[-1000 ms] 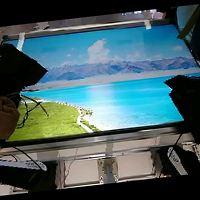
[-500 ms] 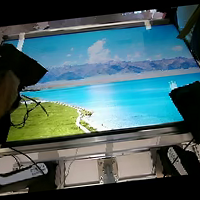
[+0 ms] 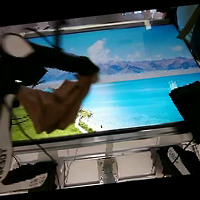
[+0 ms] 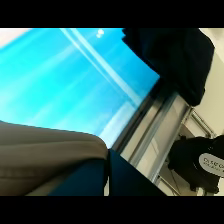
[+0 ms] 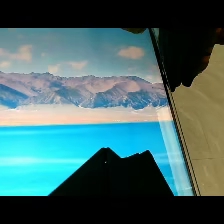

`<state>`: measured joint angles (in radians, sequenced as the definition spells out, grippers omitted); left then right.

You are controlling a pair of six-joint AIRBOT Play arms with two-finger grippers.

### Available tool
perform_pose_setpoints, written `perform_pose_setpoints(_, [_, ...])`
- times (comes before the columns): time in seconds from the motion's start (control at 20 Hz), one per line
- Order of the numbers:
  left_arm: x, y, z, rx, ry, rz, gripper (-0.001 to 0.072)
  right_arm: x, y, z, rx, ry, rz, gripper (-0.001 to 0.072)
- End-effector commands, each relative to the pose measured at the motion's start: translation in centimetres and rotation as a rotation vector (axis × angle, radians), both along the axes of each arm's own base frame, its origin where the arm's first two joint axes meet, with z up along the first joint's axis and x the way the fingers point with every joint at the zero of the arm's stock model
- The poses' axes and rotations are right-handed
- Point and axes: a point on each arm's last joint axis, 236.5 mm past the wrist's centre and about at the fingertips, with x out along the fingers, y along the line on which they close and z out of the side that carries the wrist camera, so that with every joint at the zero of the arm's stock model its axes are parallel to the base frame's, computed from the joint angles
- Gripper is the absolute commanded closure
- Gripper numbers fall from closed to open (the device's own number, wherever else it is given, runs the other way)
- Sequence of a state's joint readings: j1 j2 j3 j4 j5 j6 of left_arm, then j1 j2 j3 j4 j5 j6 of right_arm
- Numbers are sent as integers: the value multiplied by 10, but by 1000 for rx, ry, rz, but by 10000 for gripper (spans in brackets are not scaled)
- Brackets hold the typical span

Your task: Fold the clothes and pants, and hang the long-sleeved shirts on hangers.

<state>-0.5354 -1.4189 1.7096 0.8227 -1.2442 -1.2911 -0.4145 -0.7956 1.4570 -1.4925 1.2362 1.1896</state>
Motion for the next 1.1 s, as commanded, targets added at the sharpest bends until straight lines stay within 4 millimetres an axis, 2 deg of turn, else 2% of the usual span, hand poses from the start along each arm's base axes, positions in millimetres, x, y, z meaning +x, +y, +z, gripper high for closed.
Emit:
perform_pose_setpoints(0.0, [-60, -124, -69, 50, -84, -159, 668, 20, 4, -17, 64, 31, 28, 698])
perform_pose_setpoints(0.05, [-61, -140, -93, 83, -118, -166, 451, 24, 6, -21, 82, 37, 38, 698])
perform_pose_setpoints(0.1, [-54, -142, -105, 115, -153, -160, 91, 27, 7, -24, 94, 43, 44, 697])
perform_pose_setpoints(0.15, [-40, -133, -111, 159, -199, -141, 0, 29, 7, -26, 97, 47, 44, 696])
perform_pose_setpoints(0.25, [14, -75, -102, 304, -286, -28, -3, 33, 6, -31, 107, 58, 46, 675])
perform_pose_setpoints(0.3, [42, -32, -95, 385, -294, 76, -3, 37, 10, -36, 132, 69, 59, 663])
perform_pose_setpoints(0.35, [67, 25, -91, 496, -277, 195, -2, 41, 18, -42, 172, 76, 81, 587])
perform_pose_setpoints(0.4, [85, 84, -91, 607, -230, 310, -1, 47, 31, -51, 234, 84, 116, 513])
perform_pose_setpoints(0.45, [91, 134, -96, 685, -144, 403, -1, 51, 45, -62, 305, 102, 153, 504])
perform_pose_setpoints(0.55, [89, 213, -114, 738, 36, 527, 9, 52, 68, -88, 414, 175, 206, 504])
perform_pose_setpoints(0.65, [83, 275, -139, 745, 136, 644, 107, 49, 86, -119, 478, 272, 243, 504])
perform_pose_setpoints(0.7, [82, 304, -152, 739, 154, 712, 107, 48, 95, -132, 502, 313, 262, 504])
perform_pose_setpoints(0.8, [95, 351, -171, 674, 171, 898, 107, 52, 111, -152, 518, 361, 298, 504])
perform_pose_setpoints(0.85, [106, 365, -176, 607, 192, 997, 107, 57, 120, -158, 519, 373, 319, 504])
perform_pose_setpoints(1.0, [145, 377, -189, 360, 253, 1146, 107, 74, 151, -170, 510, 386, 390, 504])
perform_pose_setpoints(1.05, [153, 380, -198, 336, 265, 1166, 107, 79, 163, -174, 505, 390, 416, 504])
